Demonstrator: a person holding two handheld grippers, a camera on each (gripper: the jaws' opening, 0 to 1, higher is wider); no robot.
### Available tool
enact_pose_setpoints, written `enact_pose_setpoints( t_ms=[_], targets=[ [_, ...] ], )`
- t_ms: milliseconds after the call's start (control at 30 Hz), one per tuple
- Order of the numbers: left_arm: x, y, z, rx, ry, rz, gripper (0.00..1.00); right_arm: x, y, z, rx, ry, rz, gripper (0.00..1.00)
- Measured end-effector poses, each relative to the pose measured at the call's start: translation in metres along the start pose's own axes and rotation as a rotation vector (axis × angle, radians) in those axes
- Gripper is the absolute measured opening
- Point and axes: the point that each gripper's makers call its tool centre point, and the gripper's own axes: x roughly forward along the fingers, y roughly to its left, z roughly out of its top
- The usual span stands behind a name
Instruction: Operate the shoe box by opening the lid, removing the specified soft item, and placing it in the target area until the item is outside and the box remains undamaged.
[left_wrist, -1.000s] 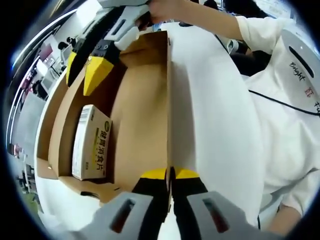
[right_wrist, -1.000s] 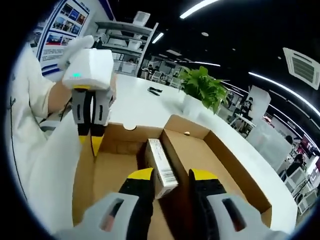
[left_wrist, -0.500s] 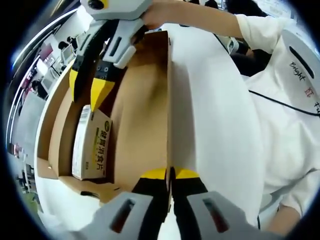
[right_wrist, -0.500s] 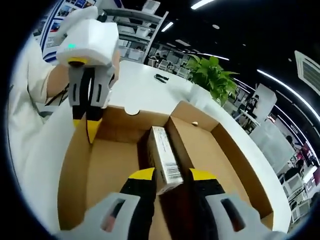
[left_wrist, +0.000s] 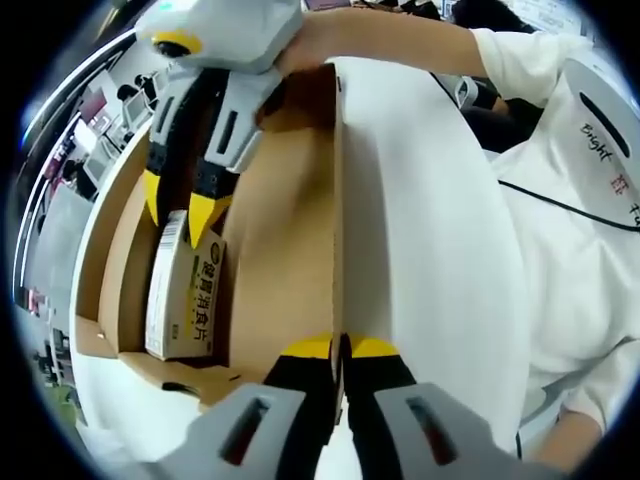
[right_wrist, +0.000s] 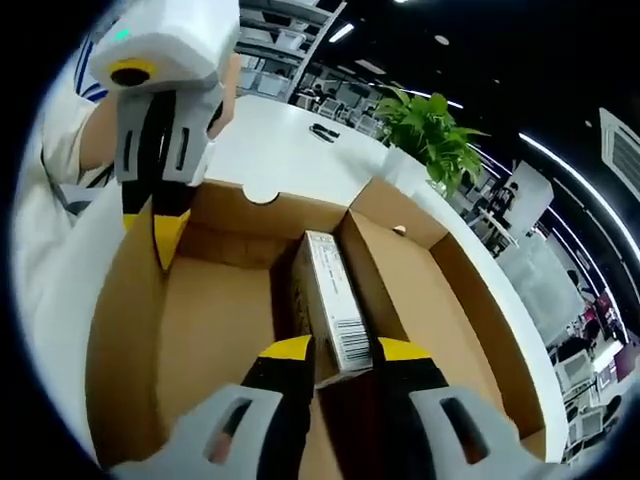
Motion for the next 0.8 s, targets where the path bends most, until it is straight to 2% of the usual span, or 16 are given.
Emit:
enact_pose_setpoints(
  t_ms=[100, 400, 567, 667, 800],
  targets=[
    [0.000, 0.000, 0.000, 0.006, -0.003, 0.002, 0.02, -0.002, -0.001, 0.000, 0.052, 0.007, 0.008, 0.19],
    [0.000, 0.000, 0.000, 0.004, -0.002, -0.001, 0.02, -0.012, -0.001, -0.010, 0.047, 0.037, 0.020, 0.19],
    [0.001, 0.000, 0.000, 0.008, -0.001, -0.002, 0.02, -0.026, 0.004, -0.018, 0.055, 0.088, 0.063, 0.18],
    [0.001, 0.000, 0.000, 0.006, 0.000, -0.003, 0.02, -0.032, 0.007, -0.022, 0.129, 0.135, 0.121, 0.18],
    [0.001, 0.000, 0.001, 0.015, -0.005, 0.003, 0.02, -0.029, 0.005, -0.018, 0.141, 0.131, 0.143, 0.20]
  ],
)
